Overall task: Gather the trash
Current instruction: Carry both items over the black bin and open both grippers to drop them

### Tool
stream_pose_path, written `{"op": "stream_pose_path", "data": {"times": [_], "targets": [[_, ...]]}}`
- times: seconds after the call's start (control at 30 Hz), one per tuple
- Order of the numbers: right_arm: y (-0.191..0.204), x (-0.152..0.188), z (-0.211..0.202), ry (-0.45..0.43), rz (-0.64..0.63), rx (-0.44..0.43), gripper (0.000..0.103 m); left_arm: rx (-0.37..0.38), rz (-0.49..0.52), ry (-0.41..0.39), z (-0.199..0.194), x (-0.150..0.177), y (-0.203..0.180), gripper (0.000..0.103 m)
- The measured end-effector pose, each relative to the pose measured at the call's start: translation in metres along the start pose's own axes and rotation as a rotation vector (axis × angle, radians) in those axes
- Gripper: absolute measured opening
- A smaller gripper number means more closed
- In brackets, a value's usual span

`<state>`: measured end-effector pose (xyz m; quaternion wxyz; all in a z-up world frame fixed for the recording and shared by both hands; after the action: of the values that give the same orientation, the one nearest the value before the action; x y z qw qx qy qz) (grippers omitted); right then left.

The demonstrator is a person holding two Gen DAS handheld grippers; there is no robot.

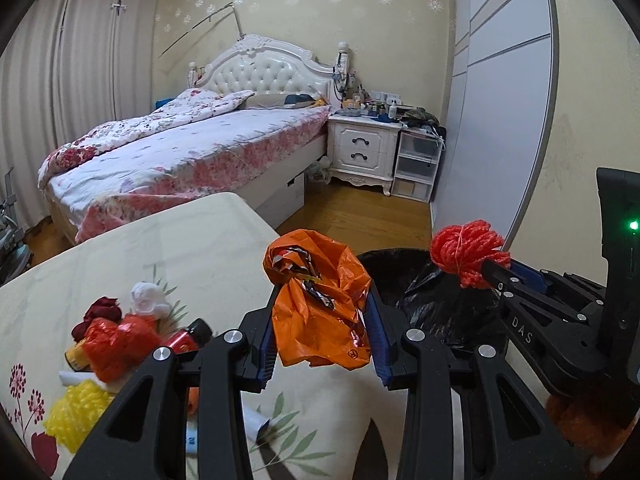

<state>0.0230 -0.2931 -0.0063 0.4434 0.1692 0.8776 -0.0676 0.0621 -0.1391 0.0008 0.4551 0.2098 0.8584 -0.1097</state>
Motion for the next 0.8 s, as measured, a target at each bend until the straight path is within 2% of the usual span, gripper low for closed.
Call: {"op": "stream_pose_path", "data": {"times": [0.63, 0.7, 0.73, 0.8], "targets": [[-0.038, 0.002, 0.046, 0.046, 0.109, 0.050, 0.019, 0.027, 0.060, 0.099, 0.079, -0.014, -0.041, 0.039], [-0.039, 0.002, 0.050, 0.055, 0.115, 0.045, 0.020, 0.034, 0.061, 0.115, 0.082, -0.012, -0.043, 0.043], [-0.041, 0.003, 0.052, 0.056, 0.120, 0.044, 0.025, 0.036, 0.063, 0.128, 0.085, -0.012, -0.044, 0.045], [-0.043, 0.004, 0.052, 0.057, 0.127, 0.051, 0.027, 0.034, 0.058, 0.136, 0.086, -0.012, -0.044, 0.057]]}}
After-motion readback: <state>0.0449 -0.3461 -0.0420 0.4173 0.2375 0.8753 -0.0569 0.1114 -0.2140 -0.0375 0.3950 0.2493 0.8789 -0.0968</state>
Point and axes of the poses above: each gripper's, at about its wrist camera, not at the fingertips, and z roughly the way its jaws point, y to its left, x to its underside, the point moved 1 cm from there along z, roughly the way its jaws point, and after that the axes turned 4 degrees about -x, right-handed, at the moved point
